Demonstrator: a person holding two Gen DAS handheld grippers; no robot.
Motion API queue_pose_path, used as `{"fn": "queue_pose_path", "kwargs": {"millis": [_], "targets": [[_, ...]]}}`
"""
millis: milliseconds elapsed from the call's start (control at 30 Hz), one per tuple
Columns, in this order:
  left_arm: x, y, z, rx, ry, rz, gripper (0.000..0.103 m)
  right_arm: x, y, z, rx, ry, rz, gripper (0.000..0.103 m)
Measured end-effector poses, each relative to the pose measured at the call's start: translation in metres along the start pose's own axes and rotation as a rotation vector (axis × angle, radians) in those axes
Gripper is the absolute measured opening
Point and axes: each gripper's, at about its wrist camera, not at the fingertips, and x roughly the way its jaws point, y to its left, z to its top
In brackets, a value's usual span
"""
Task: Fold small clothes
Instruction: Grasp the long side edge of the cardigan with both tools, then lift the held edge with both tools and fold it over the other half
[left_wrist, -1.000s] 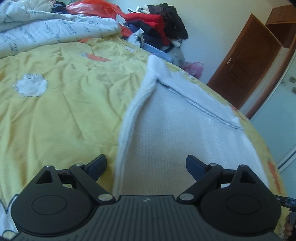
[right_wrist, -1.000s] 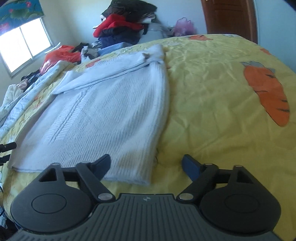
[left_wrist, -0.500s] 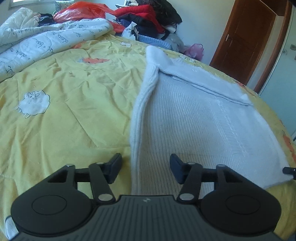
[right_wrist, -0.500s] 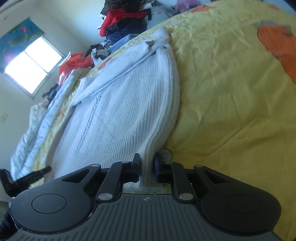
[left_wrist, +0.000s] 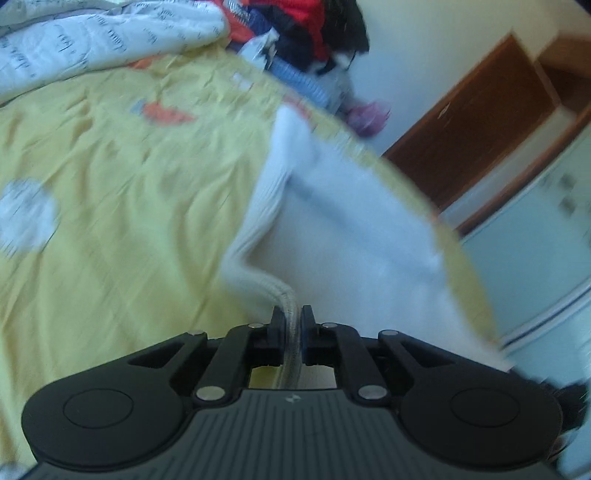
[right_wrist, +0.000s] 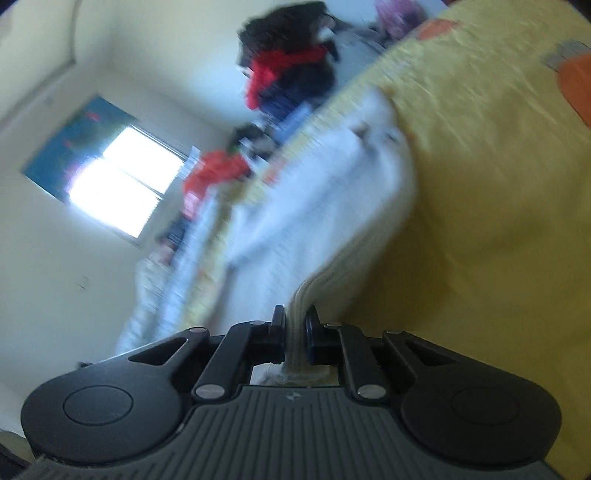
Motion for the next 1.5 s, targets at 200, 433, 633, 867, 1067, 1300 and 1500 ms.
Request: {"fn": "queue_pose_path", "kwargs": {"millis": [200, 433, 633, 867, 1067, 1300, 1500], "targets": [[0.053, -0.031, 0.098, 0.008, -0.079, -0.089, 0.007, 0.038, 0.000, 0.093, -0.001, -0.110, 0.117, 0.014], [0.174, -0.071, 0.215, 0.148, -0.152, 0.046, 0.007, 0.127, -0.028, 0.226, 0.050, -0.216, 0.091, 0.014], [0.262, -0.041, 0.248, 0.012, -0.106, 0.143, 0.012, 0.215, -0.091, 0.278, 0.251, -0.288, -0.150, 0.077], [0.191, -0.031, 0.205, 0.102, -0.370, 0.198, 0.087, 0.195, -0.092, 0.236, 0.156, -0.233, -0.119, 0.079], [0.144, -0.010, 0.128, -0.050, -0.324, 0.076, 0.087, 0.124, -0.097, 0.163, 0.170, -0.255, -0.135, 0.079], [0.183, 0.001, 0.066, -0.241, -0.199, -0.011, 0.087, 0.120, -0.090, 0.114, 0.141, -0.219, -0.224, 0.081], [0.218, -0.010, 0.085, -0.224, -0.272, 0.028, 0.086, 0.169, -0.086, 0.134, 0.189, -0.221, -0.193, 0.081]]}}
